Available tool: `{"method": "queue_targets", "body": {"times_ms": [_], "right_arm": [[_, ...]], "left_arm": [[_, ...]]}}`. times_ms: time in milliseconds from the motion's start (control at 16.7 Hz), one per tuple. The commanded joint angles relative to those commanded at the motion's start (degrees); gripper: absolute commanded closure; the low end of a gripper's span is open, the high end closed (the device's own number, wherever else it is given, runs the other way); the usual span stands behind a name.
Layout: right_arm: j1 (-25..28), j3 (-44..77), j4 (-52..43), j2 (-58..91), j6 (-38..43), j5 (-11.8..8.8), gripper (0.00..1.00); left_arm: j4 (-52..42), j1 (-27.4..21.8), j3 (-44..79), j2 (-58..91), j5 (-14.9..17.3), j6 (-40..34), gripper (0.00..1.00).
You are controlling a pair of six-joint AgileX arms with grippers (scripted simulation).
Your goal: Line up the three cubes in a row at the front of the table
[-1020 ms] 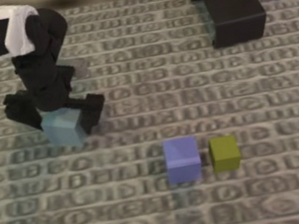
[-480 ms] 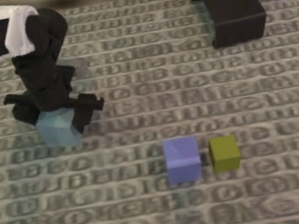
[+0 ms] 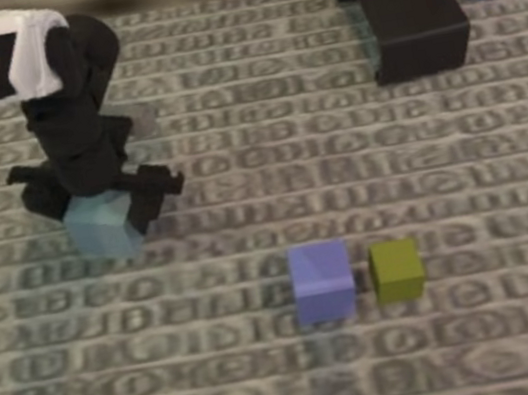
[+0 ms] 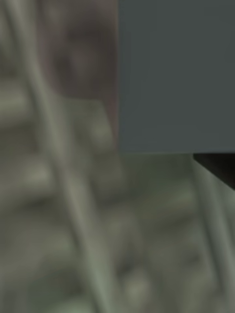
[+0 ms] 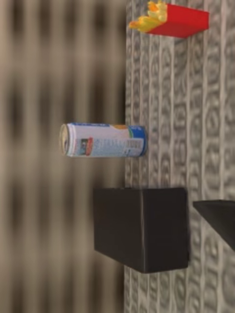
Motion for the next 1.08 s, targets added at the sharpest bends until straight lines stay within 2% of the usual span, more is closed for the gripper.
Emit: {"method": "queue_targets", "body": {"times_ms": [300,720,1080], "right_arm": [[0.0,0.0,0.0,0.0,0.0,0.0,0.0],[0.0,0.0,0.0,0.0,0.0,0.0,0.0],[0.0,0.0,0.0,0.0,0.0,0.0,0.0]], "left_arm": [[-1.2,0.1,1.0,-0.8,0.0,0.1,1.0],[-13.7,1.1,9.5,-4.7,0.0,-0.1,1.0],[-13.7,0.3,9.1,-5.0,-0.1,-0.9,1.0]]}}
